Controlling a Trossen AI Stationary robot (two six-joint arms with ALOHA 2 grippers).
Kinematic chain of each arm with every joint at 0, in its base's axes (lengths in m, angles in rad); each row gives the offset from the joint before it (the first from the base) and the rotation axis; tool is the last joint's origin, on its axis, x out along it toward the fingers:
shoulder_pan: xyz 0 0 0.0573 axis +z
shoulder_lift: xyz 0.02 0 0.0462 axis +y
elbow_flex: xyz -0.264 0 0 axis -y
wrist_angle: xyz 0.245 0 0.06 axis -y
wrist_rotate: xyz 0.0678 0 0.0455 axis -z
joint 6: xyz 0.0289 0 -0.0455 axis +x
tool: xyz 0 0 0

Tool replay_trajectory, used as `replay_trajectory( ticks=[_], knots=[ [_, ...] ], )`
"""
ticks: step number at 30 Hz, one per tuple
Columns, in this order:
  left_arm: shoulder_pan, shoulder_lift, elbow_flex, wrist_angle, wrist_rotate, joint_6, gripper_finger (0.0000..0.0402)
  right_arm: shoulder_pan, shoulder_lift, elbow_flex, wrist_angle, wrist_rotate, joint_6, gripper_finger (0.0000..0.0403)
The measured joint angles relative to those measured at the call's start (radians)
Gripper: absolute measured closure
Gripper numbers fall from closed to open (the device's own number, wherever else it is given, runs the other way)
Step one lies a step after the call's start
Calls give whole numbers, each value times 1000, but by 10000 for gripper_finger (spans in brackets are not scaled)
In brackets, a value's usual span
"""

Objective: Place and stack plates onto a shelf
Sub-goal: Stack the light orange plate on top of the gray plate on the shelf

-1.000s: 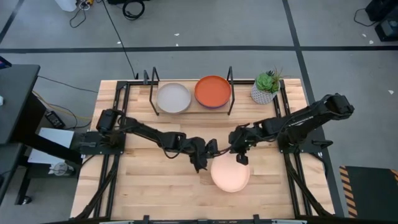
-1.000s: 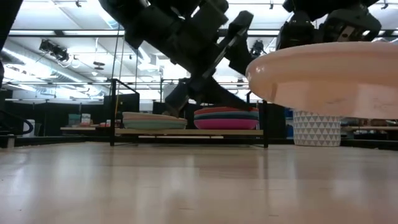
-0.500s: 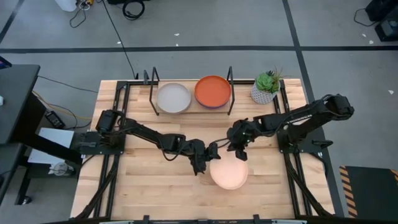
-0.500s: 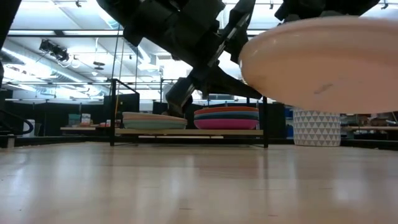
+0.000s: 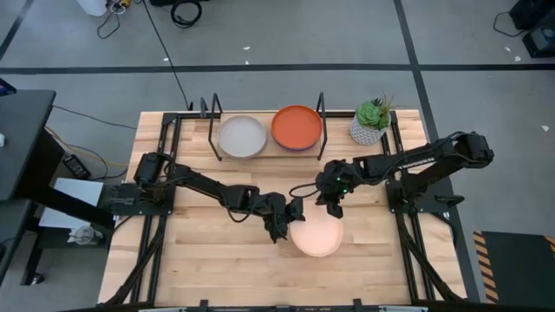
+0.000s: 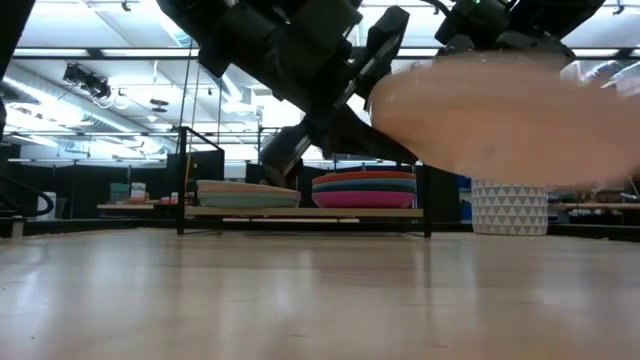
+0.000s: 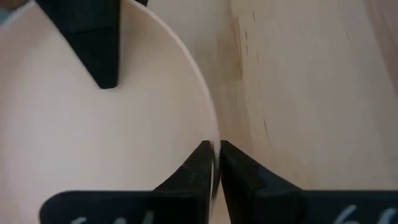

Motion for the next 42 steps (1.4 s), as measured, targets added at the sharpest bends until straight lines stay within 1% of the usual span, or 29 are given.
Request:
replay_trajectory(
  ticks=[6, 8, 11, 14, 18, 20, 22, 24, 26, 30, 34, 36, 37, 39, 42],
  knots=[
    [-3, -5, 0, -23, -2, -7, 338, 0, 0, 0, 0, 20, -9, 355],
    [-3, -6, 0, -31, 0, -10, 347, -1, -4, 0, -4, 20, -10, 350],
    [-2, -8, 0, -48, -3, -18, 346, -10, -29, 0, -22, 20, -9, 340],
    [-2, -8, 0, -53, -3, -41, 335, -25, -69, 0, -46, 25, -9, 331],
    [-3, -30, 0, -107, -23, -86, 333, -47, -163, 0, -99, 37, 26, 321],
    [-3, -67, 0, -162, -59, -113, 341, -45, -221, 0, -136, 77, 45, 320],
    [-1, -110, 0, -210, -98, -164, 346, -25, -276, 0, -162, 143, 53, 320],
    [2, -158, 0, -281, -145, -232, 346, 8, -323, 0, -178, 223, 54, 321],
    [6, -203, 0, -346, -217, -303, 342, 49, -361, 0, -184, 311, 59, 321],
    [22, -276, 0, -477, -441, -454, 336, 143, -399, 0, -186, 450, 65, 321],
    [64, -304, 0, -613, -672, -615, 343, 232, -390, 0, -196, 536, 71, 321],
    [87, -304, 0, -678, -760, -686, 344, 267, -372, 0, -189, 569, 72, 321],
    [100, -303, 0, -709, -796, -715, 344, 282, -364, 0, -195, 583, 73, 321],
    [128, -293, 0, -736, -837, -777, 342, 304, -344, 0, -187, 613, 73, 321],
    [181, -283, 0, -781, -851, -887, 339, 329, -315, 0, -186, 648, 73, 321]
  ],
)
